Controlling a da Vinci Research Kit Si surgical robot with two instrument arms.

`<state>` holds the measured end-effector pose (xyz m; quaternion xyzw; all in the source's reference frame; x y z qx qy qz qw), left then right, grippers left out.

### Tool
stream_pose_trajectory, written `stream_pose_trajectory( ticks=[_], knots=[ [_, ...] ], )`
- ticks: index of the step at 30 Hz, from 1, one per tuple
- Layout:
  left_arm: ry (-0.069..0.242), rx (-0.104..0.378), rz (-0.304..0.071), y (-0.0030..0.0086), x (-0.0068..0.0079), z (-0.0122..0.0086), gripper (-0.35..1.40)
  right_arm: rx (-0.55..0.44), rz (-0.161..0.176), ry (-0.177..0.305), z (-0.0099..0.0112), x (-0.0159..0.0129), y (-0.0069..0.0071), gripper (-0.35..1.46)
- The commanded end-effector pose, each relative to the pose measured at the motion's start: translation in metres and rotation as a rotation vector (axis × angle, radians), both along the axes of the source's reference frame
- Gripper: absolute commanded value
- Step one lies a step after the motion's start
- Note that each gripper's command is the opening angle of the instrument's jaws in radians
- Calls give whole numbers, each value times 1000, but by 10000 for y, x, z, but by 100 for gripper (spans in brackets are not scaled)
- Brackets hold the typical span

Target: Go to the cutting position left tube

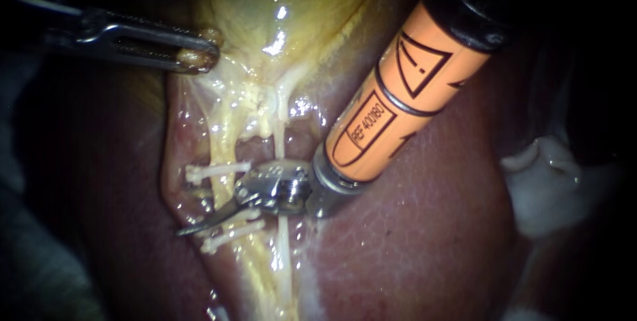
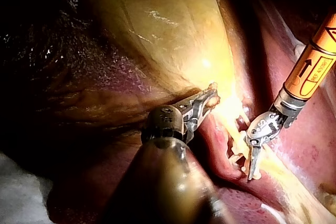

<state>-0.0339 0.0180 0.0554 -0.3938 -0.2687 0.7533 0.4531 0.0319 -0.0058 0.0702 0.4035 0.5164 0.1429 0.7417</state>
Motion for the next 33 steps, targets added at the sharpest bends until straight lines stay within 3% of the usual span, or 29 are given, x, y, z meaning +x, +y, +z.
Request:
stream_pose_trajectory(
  ticks=[1, 22, 33],
  knots=[
    [0, 0, 0, 0, 0, 0, -35, 0, 0, 0, -1, 0, 0, 128],
    [-1, 1, 1, 0, 2, -2, -35, 9, -6, -7, -2, -43, 8, 128],
    [-1, 1, 1, 0, 2, -2, -35, 9, -5, -9, 0, -69, 21, 128]
  ],
)
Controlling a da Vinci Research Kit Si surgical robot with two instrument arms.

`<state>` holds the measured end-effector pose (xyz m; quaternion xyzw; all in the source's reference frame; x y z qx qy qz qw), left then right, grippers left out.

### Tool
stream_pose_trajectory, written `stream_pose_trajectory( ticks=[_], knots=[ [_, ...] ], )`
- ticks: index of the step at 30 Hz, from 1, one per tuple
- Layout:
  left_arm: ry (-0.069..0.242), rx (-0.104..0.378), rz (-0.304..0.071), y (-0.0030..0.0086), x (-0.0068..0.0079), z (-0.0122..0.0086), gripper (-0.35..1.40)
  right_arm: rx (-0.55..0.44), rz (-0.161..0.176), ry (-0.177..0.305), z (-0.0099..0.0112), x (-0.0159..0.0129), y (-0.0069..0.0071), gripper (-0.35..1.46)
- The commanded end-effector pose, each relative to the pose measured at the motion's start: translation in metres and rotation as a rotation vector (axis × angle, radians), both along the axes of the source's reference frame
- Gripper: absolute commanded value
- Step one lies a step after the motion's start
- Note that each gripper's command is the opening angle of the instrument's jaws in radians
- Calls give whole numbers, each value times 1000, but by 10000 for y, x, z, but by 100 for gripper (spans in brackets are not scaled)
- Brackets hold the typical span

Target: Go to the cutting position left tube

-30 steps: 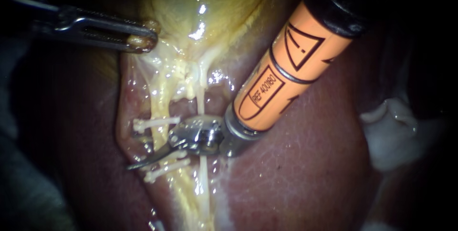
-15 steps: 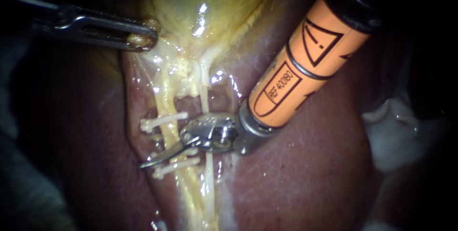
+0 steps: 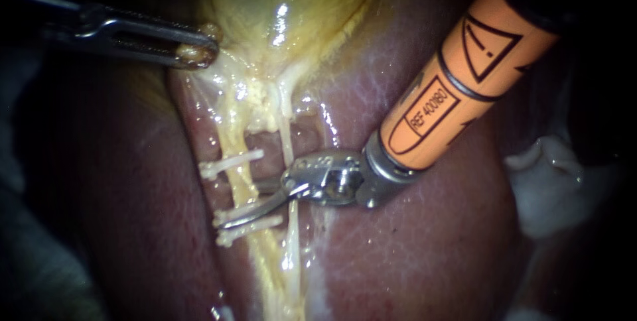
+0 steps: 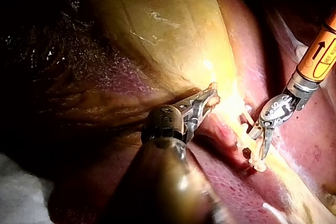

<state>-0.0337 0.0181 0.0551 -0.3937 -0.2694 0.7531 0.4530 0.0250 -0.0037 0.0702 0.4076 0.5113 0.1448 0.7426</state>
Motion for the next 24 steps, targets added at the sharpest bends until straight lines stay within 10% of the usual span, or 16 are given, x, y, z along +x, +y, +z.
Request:
stream_pose_trajectory(
  ticks=[1, 24],
  knots=[
    [0, 0, 0, 0, 0, 0, -35, 0, 0, 0, 0, 0, 0, 128],
    [0, 0, 0, 0, 0, -1, -35, 11, -27, 17, -1, -27, 10, 131]
  ],
)
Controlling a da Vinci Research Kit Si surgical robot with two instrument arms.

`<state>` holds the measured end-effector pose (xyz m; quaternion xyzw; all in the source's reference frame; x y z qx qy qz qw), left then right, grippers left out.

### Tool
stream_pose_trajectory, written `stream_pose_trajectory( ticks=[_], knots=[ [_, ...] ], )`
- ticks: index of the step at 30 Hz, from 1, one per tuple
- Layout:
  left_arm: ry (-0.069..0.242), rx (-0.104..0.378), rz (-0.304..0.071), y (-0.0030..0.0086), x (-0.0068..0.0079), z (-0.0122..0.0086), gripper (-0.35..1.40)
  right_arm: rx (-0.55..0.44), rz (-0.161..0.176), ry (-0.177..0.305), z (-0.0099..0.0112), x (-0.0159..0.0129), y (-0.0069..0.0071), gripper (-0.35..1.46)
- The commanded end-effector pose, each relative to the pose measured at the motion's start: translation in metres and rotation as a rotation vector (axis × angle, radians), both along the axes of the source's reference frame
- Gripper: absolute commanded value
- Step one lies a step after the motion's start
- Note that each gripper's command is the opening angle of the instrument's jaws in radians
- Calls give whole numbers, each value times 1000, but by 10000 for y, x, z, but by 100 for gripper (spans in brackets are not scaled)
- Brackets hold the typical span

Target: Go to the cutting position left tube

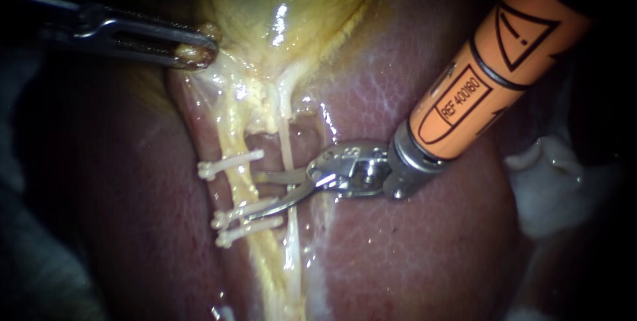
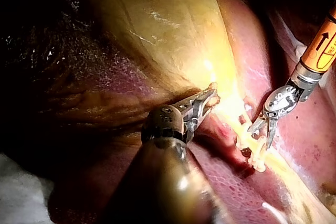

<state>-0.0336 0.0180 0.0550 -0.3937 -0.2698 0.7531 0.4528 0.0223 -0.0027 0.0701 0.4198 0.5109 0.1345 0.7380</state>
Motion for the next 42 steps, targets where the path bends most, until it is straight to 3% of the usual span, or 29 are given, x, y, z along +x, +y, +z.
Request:
stream_pose_trajectory(
  ticks=[1, 9, 15, 25, 33, 42],
  knots=[
    [0, 0, -1, 0, 0, 0, -35, 1, -3, 2, 0, -1, 0, 131],
    [0, 0, 0, 0, 0, 0, -35, 10, -33, 14, -1, -2, -1, 131],
    [0, 0, -1, 0, 0, 0, -35, 14, -68, 49, -2, 1, -2, 130],
    [0, 0, -1, 0, 0, 0, -35, 23, -78, 115, -11, 15, -1, 130],
    [0, 0, -1, 0, 0, 0, -35, 6, -79, 194, -28, 23, 10, 128],
    [0, 0, -1, 0, -1, 0, -35, -11, -96, 220, -31, 28, 8, 125]
  ],
)
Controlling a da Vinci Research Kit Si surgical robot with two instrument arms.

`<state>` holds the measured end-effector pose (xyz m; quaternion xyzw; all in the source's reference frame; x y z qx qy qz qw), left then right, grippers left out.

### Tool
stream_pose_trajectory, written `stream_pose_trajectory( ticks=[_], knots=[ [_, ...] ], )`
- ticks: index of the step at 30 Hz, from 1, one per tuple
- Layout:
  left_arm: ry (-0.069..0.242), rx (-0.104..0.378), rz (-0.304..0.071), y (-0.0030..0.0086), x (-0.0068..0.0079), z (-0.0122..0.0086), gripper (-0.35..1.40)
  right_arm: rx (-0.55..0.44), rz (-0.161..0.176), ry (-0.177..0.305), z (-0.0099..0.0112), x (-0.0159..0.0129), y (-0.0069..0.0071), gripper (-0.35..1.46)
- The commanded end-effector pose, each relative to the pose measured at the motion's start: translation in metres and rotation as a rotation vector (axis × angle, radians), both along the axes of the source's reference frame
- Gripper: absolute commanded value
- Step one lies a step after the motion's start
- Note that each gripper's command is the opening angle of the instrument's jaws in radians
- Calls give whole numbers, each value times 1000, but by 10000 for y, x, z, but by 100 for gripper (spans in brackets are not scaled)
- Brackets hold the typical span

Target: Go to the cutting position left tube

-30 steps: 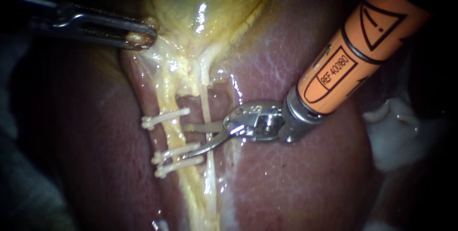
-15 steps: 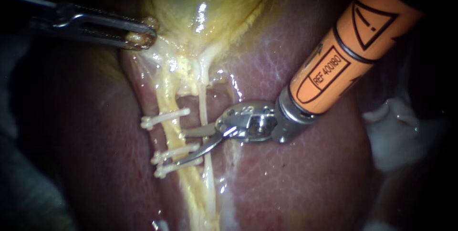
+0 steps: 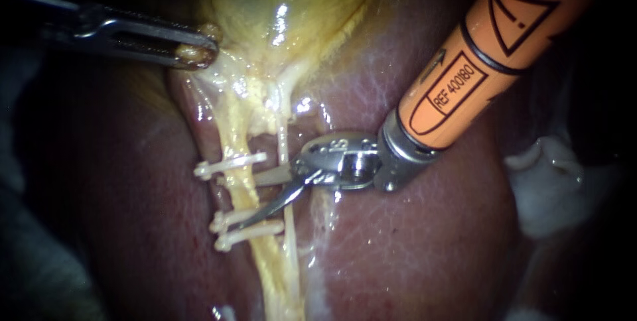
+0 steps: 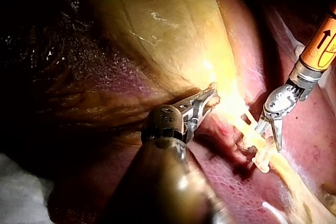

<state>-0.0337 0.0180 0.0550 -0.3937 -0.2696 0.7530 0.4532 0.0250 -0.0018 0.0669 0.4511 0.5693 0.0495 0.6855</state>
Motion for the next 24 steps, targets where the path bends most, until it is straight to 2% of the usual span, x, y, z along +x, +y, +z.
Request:
stream_pose_trajectory(
  ticks=[1, 6, 11, 16, 19, 24],
  knots=[
    [0, 0, 0, 0, 0, 1, -35, 0, -7, 3, 2, 2, -2, 123],
    [0, 0, 0, 0, 0, 1, -35, 3, -9, 14, 0, 16, -5, 121],
    [0, 0, 0, 0, 0, 1, -35, 19, 26, 43, -2, 40, -11, 120],
    [0, 0, 0, 0, 0, 1, -35, 58, 47, 11, -6, 60, -23, 121],
    [0, 0, 0, 0, 0, 1, -35, 77, 62, 5, -9, 66, -25, 121],
    [0, 0, 0, 0, 0, 1, -35, 96, 68, 11, -13, 65, -24, 121]
  ],
)
